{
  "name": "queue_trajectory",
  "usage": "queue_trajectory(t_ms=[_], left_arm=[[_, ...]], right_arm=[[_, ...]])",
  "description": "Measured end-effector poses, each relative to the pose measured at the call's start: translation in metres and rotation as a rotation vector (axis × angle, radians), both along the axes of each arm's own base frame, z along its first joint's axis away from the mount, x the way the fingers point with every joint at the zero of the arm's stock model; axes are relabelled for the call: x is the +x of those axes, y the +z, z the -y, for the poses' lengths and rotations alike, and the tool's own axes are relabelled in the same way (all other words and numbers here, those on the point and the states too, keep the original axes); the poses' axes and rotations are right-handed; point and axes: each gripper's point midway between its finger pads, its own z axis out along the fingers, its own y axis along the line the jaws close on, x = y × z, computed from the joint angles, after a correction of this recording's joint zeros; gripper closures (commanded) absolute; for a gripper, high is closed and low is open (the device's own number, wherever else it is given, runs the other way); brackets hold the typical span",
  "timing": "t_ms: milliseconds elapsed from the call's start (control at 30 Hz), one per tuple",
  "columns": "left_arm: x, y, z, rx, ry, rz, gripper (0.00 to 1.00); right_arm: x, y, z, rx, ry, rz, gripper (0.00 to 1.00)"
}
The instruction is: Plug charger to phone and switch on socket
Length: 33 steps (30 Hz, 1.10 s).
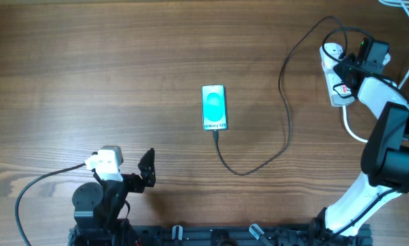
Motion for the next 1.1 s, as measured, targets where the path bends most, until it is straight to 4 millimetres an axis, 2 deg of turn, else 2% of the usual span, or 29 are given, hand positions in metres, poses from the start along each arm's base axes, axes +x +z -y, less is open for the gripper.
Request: queue_trajectory(t_ms=[600,967,1033,1100], left_arm=[[0.0,0.0,0.0,0.0,0.0,0.0,0.0],[0.0,0.0,0.0,0.0,0.0,0.0,0.0],[0.0,0.0,0.0,0.0,0.0,0.0,0.0],[0.0,0.0,0.0,0.0,0.0,0.0,0.0]], right_arm=[[-0.001,-0.007,-0.004,-0.001,0.004,-0.017,0.96],[-0.007,-0.01,-0.013,-0.049,0.026,-0.087,0.95],[-0.012,-0.009,-0.018,-0.035,0.04,-0.114,0.96],[-0.02,-0.008,-0.033,-0.007,0.074,-0.155,0.96]])
